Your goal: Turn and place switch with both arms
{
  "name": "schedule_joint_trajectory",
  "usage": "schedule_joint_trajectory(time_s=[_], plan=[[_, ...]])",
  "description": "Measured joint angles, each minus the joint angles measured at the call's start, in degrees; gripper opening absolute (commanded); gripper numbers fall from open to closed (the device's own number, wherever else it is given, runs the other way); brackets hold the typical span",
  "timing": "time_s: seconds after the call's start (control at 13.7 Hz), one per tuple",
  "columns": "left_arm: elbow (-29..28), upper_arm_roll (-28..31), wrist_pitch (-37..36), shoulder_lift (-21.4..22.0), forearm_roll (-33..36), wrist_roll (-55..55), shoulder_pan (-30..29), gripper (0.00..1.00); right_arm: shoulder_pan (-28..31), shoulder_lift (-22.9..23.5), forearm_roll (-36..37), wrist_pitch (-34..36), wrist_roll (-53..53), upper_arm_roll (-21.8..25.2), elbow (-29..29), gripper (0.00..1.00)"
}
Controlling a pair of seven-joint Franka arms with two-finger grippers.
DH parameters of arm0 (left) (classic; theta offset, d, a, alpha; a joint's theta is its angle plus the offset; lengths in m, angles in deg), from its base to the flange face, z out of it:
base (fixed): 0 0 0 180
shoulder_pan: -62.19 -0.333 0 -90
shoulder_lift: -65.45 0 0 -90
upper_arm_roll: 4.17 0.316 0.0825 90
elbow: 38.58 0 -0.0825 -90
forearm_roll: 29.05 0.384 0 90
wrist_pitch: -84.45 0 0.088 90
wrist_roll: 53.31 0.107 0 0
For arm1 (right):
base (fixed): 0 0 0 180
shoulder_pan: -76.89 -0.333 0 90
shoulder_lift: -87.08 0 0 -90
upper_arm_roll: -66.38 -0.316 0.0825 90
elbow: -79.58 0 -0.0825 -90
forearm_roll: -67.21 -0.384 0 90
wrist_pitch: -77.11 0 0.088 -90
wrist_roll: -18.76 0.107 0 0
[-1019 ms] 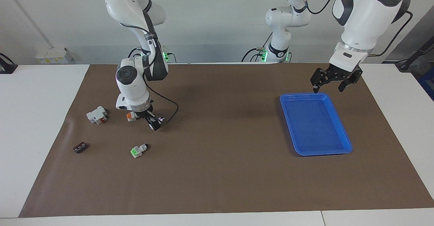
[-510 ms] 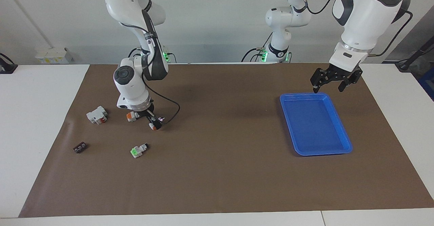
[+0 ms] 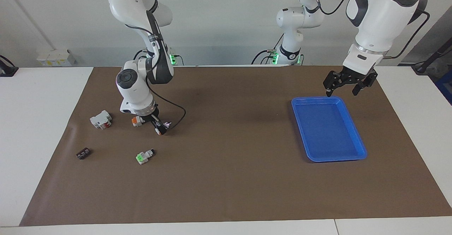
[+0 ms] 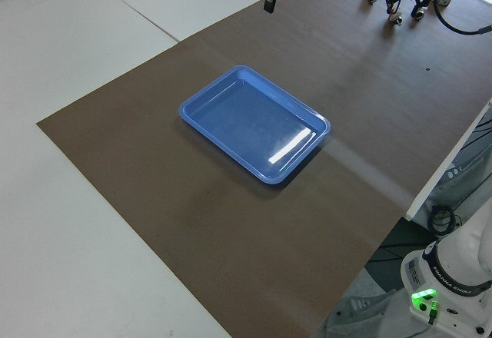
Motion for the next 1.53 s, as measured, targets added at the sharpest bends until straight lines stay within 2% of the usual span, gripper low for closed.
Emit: schedule_joint_trajectory(time_s=[0.15,0.22,0.29,0.36,0.51,0.58,0.95,1.02,1.24,1.38,1.53], plan=[[0.0,0.0,0.0,0.0,0.0,0.0,0.0,1.00,-0.1,0.0,0.0,-0.4,0.0,-0.2,0.5,0.90],[0.0,0.0,0.0,0.0,0.0,0.0,0.0,1.00,-0.1,0.0,0.0,-1.7,0.0,-0.3,1.1,0.87],[0.0,0.0,0.0,0.0,0.0,0.0,0.0,1.00,-0.2,0.0,0.0,-2.9,0.0,-0.3,1.8,0.80],[0.0,0.0,0.0,0.0,0.0,0.0,0.0,1.00,-0.2,0.0,0.0,-3.7,0.0,-0.3,2.3,0.65],[0.0,0.0,0.0,0.0,0.0,0.0,0.0,1.00,-0.2,0.0,0.0,-4.2,-0.1,-0.3,2.7,0.15],[0.0,0.0,0.0,0.0,0.0,0.0,0.0,1.00,-0.2,0.0,0.0,-4.2,-0.3,-0.3,2.8,0.00],[0.0,0.0,0.0,0.0,0.0,0.0,0.0,1.00,-0.2,-0.6,-0.4,-4.1,-0.8,-0.4,2.8,0.00],[0.0,0.0,0.0,0.0,0.0,0.0,0.0,1.00,-0.3,-0.6,-2.5,-4.1,-1.0,-0.5,2.4,0.00],[0.0,0.0,0.0,0.0,0.0,0.0,0.0,1.00,-0.4,-0.8,-18.3,-0.2,-1.9,-1.2,-2.7,0.00],[0.0,0.0,0.0,0.0,0.0,0.0,0.0,1.00,-0.4,-1.3,-23.4,5.6,-0.7,-1.3,-7.9,0.00],[0.0,0.0,0.0,0.0,0.0,0.0,0.0,1.00,-1.1,-1.7,-26.3,9.8,5.6,-1.8,-12.5,0.00]])
